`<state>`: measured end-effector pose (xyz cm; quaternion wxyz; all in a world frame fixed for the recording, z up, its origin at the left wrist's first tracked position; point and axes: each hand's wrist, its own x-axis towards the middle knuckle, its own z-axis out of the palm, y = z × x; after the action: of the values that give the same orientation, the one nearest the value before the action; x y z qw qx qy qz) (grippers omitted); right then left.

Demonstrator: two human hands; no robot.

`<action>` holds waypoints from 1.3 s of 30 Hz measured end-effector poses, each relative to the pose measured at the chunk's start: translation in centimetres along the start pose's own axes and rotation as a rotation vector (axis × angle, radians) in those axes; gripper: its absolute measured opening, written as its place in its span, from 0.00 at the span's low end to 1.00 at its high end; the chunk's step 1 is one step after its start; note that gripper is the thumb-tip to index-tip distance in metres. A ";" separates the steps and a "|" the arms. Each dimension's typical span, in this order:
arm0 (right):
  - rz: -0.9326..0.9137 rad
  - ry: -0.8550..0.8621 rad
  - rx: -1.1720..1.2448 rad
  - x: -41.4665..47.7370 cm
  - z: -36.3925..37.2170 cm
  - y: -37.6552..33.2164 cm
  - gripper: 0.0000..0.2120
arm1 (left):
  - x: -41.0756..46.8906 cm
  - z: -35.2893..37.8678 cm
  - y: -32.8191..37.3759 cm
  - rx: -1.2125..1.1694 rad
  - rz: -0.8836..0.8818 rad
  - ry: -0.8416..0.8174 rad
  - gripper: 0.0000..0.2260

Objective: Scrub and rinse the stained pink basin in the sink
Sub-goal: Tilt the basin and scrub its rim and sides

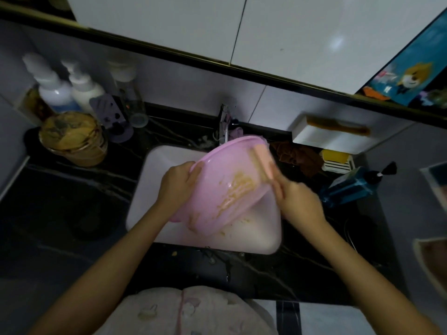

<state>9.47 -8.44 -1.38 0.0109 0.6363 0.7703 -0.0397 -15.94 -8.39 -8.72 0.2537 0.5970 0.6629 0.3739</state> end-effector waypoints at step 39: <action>0.479 0.289 0.632 -1.9 8.1 -3.4 0.22 | 2.0 0.4 0.7 0.003 -0.022 -0.029 0.23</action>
<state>6.24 -11.49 -9.12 -0.2842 0.7683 0.5444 -0.1805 -15.57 -6.39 -8.16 0.2665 0.5952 0.6664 0.3615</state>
